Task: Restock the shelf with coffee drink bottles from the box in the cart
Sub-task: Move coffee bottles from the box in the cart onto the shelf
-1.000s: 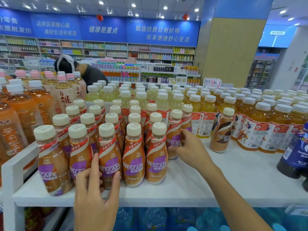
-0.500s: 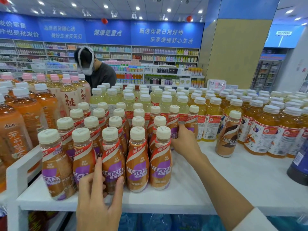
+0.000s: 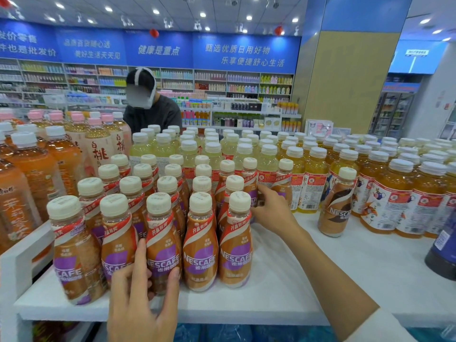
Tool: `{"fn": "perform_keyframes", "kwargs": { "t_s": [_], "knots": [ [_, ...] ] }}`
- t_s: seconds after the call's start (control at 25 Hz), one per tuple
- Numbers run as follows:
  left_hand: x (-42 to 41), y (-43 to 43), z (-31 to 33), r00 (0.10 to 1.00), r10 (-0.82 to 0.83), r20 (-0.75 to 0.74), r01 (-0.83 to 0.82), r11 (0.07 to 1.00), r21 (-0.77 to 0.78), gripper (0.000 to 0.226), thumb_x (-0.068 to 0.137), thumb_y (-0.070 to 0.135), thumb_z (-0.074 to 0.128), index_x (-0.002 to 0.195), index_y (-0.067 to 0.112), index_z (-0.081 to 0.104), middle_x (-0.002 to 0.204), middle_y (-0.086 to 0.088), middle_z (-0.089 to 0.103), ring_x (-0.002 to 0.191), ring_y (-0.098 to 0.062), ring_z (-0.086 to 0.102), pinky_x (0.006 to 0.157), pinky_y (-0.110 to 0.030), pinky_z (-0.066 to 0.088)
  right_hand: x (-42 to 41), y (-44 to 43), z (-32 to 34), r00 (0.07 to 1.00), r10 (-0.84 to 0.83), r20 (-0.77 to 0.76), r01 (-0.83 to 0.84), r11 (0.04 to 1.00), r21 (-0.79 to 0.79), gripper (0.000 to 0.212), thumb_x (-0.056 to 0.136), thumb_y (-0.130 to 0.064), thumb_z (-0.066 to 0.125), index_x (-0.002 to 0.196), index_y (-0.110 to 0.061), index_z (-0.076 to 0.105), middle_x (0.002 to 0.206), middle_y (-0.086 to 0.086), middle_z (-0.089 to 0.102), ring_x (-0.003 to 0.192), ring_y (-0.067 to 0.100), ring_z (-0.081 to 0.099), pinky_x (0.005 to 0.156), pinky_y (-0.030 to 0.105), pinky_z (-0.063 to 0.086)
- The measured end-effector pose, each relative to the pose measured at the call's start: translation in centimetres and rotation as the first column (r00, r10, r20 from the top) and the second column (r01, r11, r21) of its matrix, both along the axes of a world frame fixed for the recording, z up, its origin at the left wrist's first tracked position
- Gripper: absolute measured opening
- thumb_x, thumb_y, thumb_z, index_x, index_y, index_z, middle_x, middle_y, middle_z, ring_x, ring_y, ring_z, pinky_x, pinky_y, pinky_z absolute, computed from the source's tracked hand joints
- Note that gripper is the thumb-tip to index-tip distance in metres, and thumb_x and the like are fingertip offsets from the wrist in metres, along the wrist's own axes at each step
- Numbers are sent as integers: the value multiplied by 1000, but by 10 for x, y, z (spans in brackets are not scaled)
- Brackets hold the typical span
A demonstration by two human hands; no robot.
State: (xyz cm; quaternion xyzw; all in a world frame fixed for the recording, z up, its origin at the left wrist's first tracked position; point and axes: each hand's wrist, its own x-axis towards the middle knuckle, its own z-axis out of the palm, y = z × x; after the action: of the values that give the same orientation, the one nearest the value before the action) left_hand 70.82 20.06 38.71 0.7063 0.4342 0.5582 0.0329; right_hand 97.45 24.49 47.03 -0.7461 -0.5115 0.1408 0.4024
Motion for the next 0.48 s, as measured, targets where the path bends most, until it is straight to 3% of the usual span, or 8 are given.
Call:
{"fn": "perform_keyframes", "kwargs": {
  "t_s": [0.16, 0.32, 0.48],
  "knots": [
    [-1, 3, -2, 1000, -9, -14, 9, 1000, 6, 73, 82, 45, 56, 136, -4, 56, 92, -12, 51, 70, -20, 48, 64, -27, 43, 0, 1, 2, 1000, 28, -4, -28, 1000, 6, 59, 81, -11, 78, 136, -21, 58, 127, -3, 68, 107, 12, 61, 92, 30, 49],
    [-3, 6, -2, 999, -36, -11, 37, 999, 6, 75, 88, 53, 52, 137, -4, 55, 92, -8, 49, 70, -18, 47, 63, -21, 41, 1, 1, 0, 999, 34, -23, -33, 999, 20, 63, 83, -12, 75, 141, -22, 53, 130, -1, 66, 106, 14, 62, 98, 39, 54],
    [-3, 6, -3, 999, -34, -30, 34, 999, 8, 74, 81, 46, 57, 136, -3, 56, 89, -8, 50, 68, -19, 48, 63, -20, 41, 1, 3, -2, 1000, 27, 0, -27, 1000, 6, 66, 86, -15, 75, 145, -21, 48, 135, 0, 64, 116, 18, 61, 94, 30, 46]
  ]
}}
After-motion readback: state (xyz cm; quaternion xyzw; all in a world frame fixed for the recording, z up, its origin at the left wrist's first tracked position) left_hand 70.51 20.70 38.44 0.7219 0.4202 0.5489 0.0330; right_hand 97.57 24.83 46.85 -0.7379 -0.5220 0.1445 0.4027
